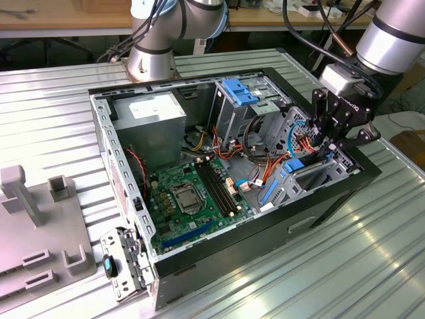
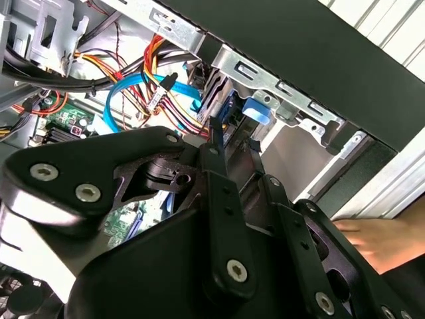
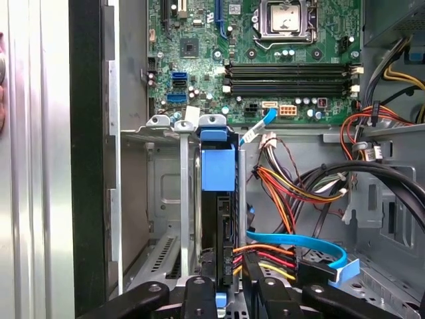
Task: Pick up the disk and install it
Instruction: 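Insert the first disk wire, then insert the second disk wire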
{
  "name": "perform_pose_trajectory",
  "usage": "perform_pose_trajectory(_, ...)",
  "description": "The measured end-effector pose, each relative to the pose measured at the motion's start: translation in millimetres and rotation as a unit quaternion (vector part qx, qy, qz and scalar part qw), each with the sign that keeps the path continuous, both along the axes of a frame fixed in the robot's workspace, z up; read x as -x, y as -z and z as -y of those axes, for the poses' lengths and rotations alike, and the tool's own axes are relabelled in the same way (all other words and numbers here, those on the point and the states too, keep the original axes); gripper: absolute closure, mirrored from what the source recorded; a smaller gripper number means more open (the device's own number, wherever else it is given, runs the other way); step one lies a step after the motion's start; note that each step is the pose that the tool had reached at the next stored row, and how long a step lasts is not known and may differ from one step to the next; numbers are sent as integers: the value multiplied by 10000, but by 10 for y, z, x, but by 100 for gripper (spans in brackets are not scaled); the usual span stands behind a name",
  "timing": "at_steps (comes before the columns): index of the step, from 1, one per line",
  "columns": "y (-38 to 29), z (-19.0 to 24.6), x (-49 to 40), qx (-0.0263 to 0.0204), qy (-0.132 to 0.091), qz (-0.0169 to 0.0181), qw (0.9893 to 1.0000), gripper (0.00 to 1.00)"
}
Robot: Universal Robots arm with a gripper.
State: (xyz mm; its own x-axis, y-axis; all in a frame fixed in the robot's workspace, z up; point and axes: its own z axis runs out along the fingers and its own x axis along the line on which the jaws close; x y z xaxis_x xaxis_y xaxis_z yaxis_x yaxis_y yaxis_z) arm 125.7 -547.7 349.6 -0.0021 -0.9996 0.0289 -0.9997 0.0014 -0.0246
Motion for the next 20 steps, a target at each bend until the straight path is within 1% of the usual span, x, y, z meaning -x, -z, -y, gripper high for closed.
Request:
perform_pose_trajectory(4,-3,0,0,0,0,0,10000,71)
perform_pose_trajectory(6,-3,0,0,-1,0,0,10000,84)
perform_pose_trajectory(7,-4,0,0,0,0,0,10000,89)
perform_pose_trajectory(18,-9,0,0,0,0,0,10000,89)
perform_pose_trajectory(19,-14,0,0,1,0,0,10000,89)
perform_pose_trajectory(20,-34,0,0,1,0,0,10000,89)
